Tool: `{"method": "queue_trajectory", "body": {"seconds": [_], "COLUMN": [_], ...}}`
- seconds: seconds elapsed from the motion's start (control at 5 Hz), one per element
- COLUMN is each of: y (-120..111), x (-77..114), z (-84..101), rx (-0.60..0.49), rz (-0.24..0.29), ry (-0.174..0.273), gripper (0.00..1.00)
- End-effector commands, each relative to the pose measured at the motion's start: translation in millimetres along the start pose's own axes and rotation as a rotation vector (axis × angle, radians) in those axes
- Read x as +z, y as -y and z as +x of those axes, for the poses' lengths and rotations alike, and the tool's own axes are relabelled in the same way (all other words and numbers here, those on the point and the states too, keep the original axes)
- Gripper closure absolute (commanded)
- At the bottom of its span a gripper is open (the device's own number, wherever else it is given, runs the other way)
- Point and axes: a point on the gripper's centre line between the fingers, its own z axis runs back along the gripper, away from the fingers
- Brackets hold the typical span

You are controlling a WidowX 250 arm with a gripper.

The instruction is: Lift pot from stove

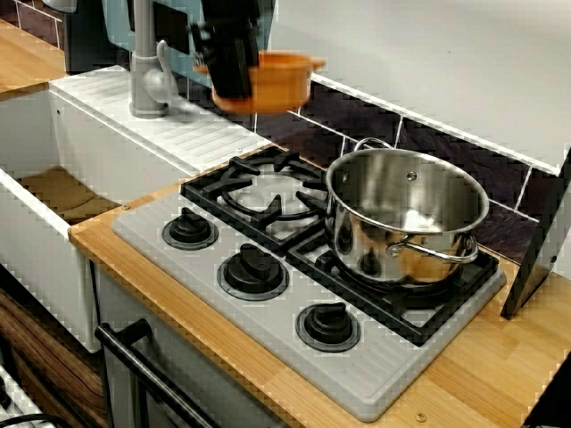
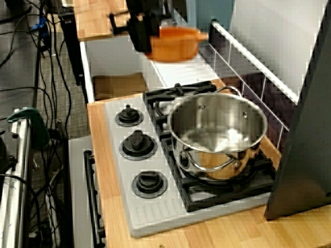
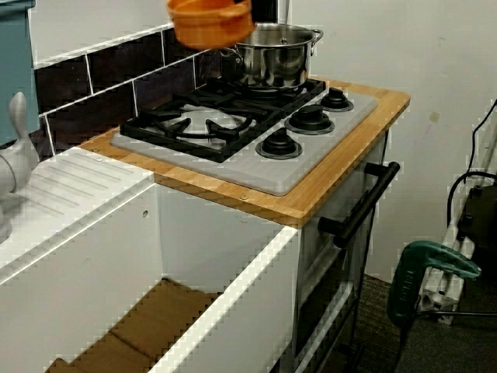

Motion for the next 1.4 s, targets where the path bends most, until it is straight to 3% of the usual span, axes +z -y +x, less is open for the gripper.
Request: {"method": "queue_trajectory", "body": {"seconds": [0.0,0.6,1.2], "y": [6.1,13.7,14.8], "x": [51.3,91.8,110.2], "z": [7.0,6.7,3.4], "rx": [-0.049,-0.056,-0.059], "rz": [0.114,0.150,0.150], "ry": [0.053,0.105,0.123], "gripper": [1.00,1.00,1.00]}}
